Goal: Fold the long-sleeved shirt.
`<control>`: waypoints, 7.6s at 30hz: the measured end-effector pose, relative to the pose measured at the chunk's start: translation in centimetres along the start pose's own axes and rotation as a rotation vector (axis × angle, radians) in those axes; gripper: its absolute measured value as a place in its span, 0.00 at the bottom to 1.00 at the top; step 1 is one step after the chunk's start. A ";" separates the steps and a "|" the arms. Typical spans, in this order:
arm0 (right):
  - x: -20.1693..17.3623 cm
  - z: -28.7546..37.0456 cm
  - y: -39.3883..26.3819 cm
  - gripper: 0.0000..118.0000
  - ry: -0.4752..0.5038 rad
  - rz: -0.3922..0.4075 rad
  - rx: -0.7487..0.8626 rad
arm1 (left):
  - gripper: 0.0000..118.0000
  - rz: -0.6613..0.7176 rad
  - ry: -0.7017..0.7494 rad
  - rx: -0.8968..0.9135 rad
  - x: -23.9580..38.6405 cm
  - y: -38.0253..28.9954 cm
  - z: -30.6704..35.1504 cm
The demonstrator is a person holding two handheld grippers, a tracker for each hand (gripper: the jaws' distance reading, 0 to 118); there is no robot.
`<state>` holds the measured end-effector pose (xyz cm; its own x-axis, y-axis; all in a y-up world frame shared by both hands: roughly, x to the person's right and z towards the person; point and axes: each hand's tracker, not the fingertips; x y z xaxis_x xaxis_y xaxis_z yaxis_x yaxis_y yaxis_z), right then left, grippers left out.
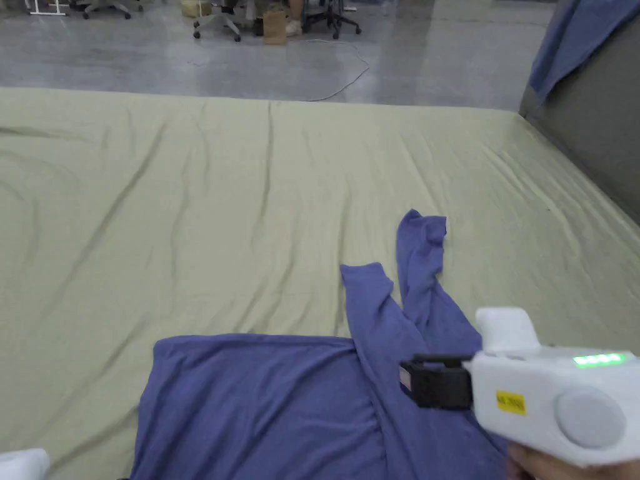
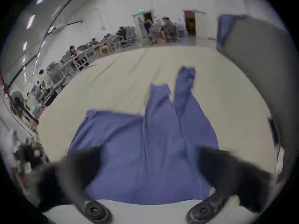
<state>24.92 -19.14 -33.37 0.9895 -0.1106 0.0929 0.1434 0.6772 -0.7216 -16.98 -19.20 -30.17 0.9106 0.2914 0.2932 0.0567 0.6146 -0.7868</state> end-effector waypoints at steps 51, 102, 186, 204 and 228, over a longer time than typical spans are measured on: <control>1.3 10.5 -10.1 0.60 -0.122 -0.144 -0.001 | 0.00 0.068 -0.005 -0.042 0.7 -1.3 0.2; 4.2 8.2 -6.1 0.00 -0.143 -0.077 0.198 | 0.00 -0.011 -0.012 0.183 -1.7 8.3 -5.6; 3.1 0.2 0.6 0.00 -0.179 0.046 -0.152 | 0.00 -0.235 0.266 0.011 -3.4 14.9 -10.0; 0.2 5.0 -17.1 0.00 -0.108 0.146 -0.510 | 0.00 -0.298 0.235 -0.231 -6.2 -4.9 -3.4; 2.4 13.8 -15.3 0.90 -0.094 -0.142 -0.233 | 0.47 -0.121 0.041 -0.049 -0.9 -4.7 3.3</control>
<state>25.36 -19.76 -12.61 0.9587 -0.1174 0.2591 0.2833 0.4736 -0.8339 -19.47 -19.90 -24.96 0.9118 0.1859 0.3662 0.1866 0.6068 -0.7727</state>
